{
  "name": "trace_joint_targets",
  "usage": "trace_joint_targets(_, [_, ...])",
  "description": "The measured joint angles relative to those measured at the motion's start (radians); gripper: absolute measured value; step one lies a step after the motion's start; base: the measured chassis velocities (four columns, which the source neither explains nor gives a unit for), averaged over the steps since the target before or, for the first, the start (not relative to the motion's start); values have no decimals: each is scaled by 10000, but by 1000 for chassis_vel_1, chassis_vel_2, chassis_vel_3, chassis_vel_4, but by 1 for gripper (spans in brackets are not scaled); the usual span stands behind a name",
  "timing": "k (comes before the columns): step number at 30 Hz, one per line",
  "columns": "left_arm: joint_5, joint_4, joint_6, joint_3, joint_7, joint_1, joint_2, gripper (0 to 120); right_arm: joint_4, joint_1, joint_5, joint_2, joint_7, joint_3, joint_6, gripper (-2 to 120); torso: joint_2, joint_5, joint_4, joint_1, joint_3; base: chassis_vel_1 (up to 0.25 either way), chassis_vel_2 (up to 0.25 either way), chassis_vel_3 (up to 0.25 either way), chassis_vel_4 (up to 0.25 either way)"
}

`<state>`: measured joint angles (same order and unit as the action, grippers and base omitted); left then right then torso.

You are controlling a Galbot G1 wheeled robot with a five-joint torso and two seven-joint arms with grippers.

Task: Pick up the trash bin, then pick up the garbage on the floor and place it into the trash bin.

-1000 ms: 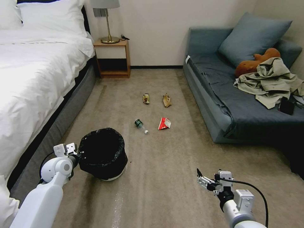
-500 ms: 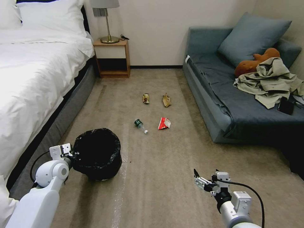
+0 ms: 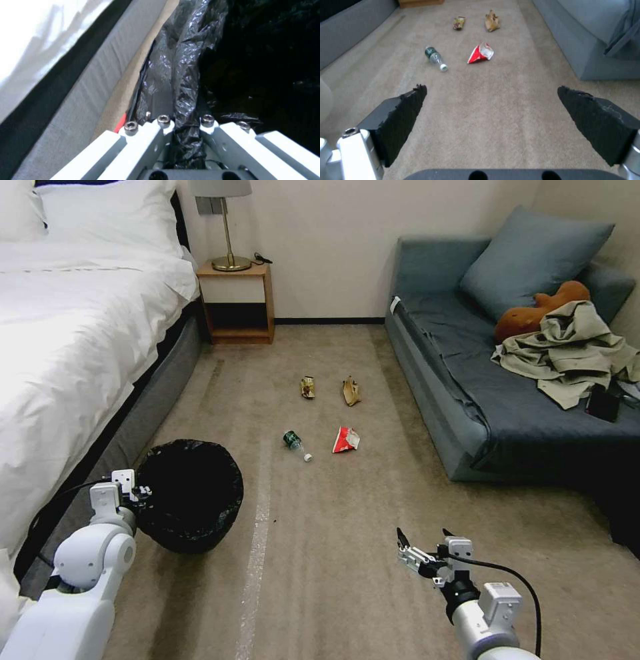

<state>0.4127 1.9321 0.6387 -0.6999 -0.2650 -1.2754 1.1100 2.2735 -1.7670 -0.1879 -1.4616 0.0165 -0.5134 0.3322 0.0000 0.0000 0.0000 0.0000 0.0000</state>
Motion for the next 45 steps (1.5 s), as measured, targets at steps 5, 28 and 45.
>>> trace_joint_targets(5, [-238, 883, 2, -162, -33, -454, 195, 1, -46, 57, 4, 9, -67, -2, -126, 100, 0, 1, 1, 0, 0, 0, 0, 0, 0])
trace_joint_targets(28, [-915, 1788, -117, -115, -115, -1229, 517, 1, -201, 86, 162, 42, -412, 14, -395, 100, 0, 0, 0, 0, 0, 0, 0, 0, 0])
trace_joint_targets(45, [-948, 1747, -233, -186, -76, -1303, 496, 1, -300, 38, 204, 85, -554, -9, -577, 100, 0, 0, 0, -1, 0, 0, 0, 0, 0])
